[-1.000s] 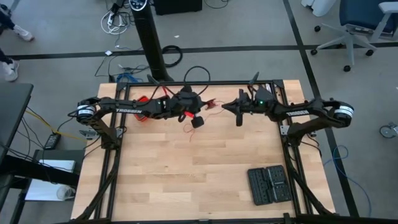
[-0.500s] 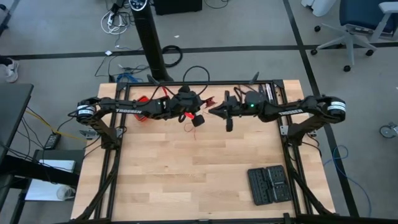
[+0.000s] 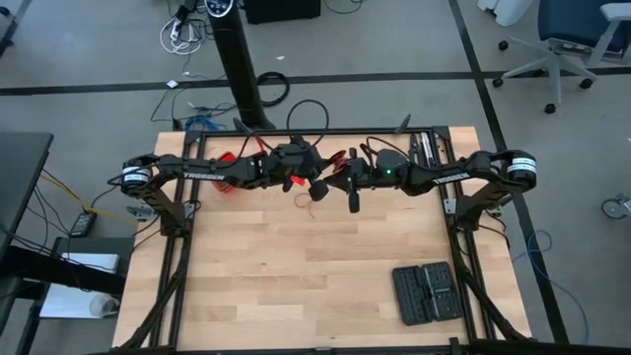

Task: Coil cords
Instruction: Coil the wire to the spool

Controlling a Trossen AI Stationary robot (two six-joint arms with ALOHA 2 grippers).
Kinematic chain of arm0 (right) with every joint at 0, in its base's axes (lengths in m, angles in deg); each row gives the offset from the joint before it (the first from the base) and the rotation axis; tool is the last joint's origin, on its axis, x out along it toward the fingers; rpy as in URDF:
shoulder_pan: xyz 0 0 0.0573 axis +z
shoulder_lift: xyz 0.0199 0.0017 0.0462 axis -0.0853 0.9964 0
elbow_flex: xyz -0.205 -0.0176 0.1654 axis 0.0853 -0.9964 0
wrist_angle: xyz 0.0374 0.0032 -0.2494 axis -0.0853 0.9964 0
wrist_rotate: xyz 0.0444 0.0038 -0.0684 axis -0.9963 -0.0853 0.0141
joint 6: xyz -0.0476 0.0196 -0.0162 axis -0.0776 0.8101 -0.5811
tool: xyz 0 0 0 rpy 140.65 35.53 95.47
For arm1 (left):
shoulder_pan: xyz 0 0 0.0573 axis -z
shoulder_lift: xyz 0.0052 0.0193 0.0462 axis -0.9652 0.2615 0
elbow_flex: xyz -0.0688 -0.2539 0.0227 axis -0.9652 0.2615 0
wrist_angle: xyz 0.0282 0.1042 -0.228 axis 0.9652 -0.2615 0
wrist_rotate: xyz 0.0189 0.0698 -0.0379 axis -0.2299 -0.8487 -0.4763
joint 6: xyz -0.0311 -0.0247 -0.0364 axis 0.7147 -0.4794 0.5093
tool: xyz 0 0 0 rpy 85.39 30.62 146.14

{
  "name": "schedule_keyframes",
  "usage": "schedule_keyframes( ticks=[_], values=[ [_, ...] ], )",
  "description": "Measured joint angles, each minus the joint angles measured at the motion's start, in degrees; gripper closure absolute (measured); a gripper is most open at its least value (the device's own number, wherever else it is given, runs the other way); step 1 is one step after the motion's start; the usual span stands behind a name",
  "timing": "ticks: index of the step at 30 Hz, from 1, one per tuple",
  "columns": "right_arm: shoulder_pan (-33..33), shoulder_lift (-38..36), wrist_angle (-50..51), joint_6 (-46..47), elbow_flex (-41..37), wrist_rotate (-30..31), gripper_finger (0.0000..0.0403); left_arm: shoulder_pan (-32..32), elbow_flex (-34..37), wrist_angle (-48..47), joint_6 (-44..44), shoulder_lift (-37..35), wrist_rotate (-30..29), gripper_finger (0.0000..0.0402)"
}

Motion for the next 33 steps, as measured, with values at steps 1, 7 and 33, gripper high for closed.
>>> schedule_keyframes(
  ticks=[1, 7, 33],
  values=[
    [-0.06, 0.00, 0.13, -0.02, 0.00, 0.06, 0.0377, 0.03, 0.00, 0.01, 0.02, 0.00, 0.04, 0.0401],
    [-0.06, 0.00, 2.00, -0.30, 0.01, 0.23, 0.0382, 0.18, 0.00, -0.08, -0.78, 0.02, -0.05, 0.0401],
    [-0.30, -5.26, 12.24, -1.97, 0.00, 5.62, 0.0340, 1.08, -0.04, 13.22, -3.87, 0.04, -11.87, 0.0401]
  ],
)
